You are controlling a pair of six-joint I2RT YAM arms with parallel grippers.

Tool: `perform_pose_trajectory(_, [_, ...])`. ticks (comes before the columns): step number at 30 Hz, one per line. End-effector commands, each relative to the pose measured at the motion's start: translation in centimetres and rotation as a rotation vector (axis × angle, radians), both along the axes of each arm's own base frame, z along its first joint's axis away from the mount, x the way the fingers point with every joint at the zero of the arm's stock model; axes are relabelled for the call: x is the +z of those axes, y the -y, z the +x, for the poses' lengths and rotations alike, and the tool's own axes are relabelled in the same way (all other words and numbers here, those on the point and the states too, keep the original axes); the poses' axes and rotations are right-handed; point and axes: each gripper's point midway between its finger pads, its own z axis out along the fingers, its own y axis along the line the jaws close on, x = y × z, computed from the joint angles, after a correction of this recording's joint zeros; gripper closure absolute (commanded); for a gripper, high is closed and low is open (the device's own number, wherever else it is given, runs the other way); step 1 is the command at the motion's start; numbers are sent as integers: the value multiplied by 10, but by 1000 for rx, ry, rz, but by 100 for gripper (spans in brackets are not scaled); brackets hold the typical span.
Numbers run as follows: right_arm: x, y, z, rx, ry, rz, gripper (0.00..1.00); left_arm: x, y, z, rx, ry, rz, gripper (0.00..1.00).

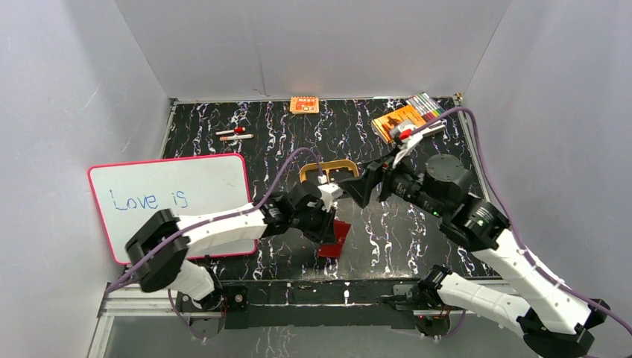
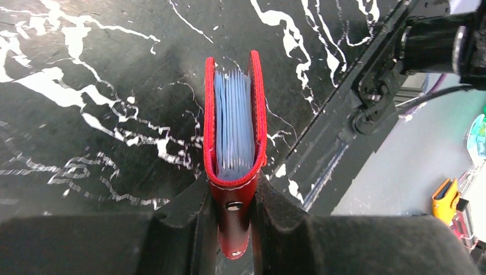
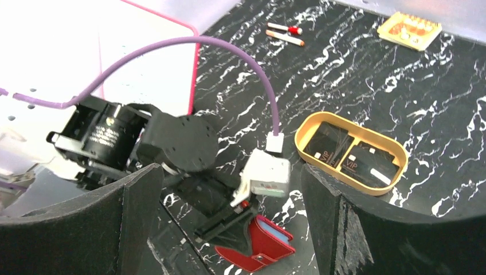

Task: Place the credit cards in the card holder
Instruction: Place the card holder at the center of the board, then reset both arms

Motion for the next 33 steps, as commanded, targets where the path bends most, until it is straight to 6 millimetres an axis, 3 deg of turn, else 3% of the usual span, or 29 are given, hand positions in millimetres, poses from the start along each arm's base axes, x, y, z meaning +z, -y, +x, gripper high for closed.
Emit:
perform_pose_trajectory(1, [11,2,12,-68,31,57,3,-3,30,0,-23,-50,-92,100])
perform_pose_trajectory(3, [8,3,12,-70,28,53,3,-18,27,5,11,-58,-41,99])
perform_pose_trajectory(6, [5,5,12,-77,23,53,3,-37,16,13,78,-46,41,89])
perform_pose_trajectory(10, [4,7,11,-84,24,56,3,-48,-3,24,159,-9,146,55])
perform_pose_trajectory(13, [5,11,11,-94,26,56,3,-41,-15,35,218,43,185,35])
perform_pose_trajectory(18, [7,13,11,-104,28,55,2,-1,-36,56,327,172,207,20])
perform_pose_trajectory(23, [6,13,17,-135,16,54,1,66,-55,74,445,315,138,11])
perform_pose_trajectory(29, [-5,23,42,-321,-89,91,1,131,-80,81,552,425,35,10])
perform_pose_trajectory(33, [-9,29,52,-407,-117,134,1,161,-97,79,605,469,-20,10])
